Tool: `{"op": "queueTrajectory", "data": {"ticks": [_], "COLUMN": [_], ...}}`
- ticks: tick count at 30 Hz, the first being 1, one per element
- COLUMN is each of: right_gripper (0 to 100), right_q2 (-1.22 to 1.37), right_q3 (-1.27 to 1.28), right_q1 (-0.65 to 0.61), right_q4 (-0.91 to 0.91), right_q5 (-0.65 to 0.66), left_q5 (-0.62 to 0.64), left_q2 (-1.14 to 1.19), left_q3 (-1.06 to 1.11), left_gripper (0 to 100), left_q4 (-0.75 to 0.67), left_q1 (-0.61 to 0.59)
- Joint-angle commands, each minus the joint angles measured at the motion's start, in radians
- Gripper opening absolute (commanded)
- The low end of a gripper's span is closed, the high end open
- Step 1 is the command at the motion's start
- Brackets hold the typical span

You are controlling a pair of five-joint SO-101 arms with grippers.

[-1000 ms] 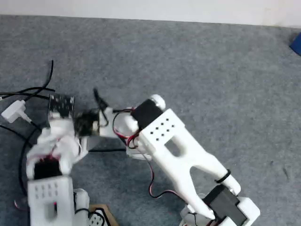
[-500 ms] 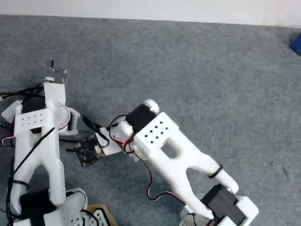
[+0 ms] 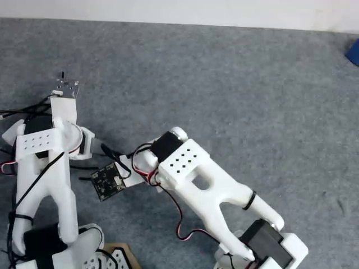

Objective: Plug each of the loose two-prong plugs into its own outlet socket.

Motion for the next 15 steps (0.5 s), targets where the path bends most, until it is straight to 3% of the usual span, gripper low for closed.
{"op": "queueTrajectory", "data": {"ticks": [1, 15], "right_gripper": [0.9, 0.9], "right_q2": [-0.008, 0.064], "right_q3": [0.002, 0.004], "right_q1": [-0.002, 0.012], "right_q4": [-0.016, -0.019], "right_q5": [-0.006, 0.0], "left_q5": [-0.005, -0.005], "left_q2": [0.001, 0.001], "left_q3": [-0.035, -0.035], "left_gripper": [40, 40], "left_q4": [0.008, 0.012], "left_q1": [-0.007, -0.016]}}
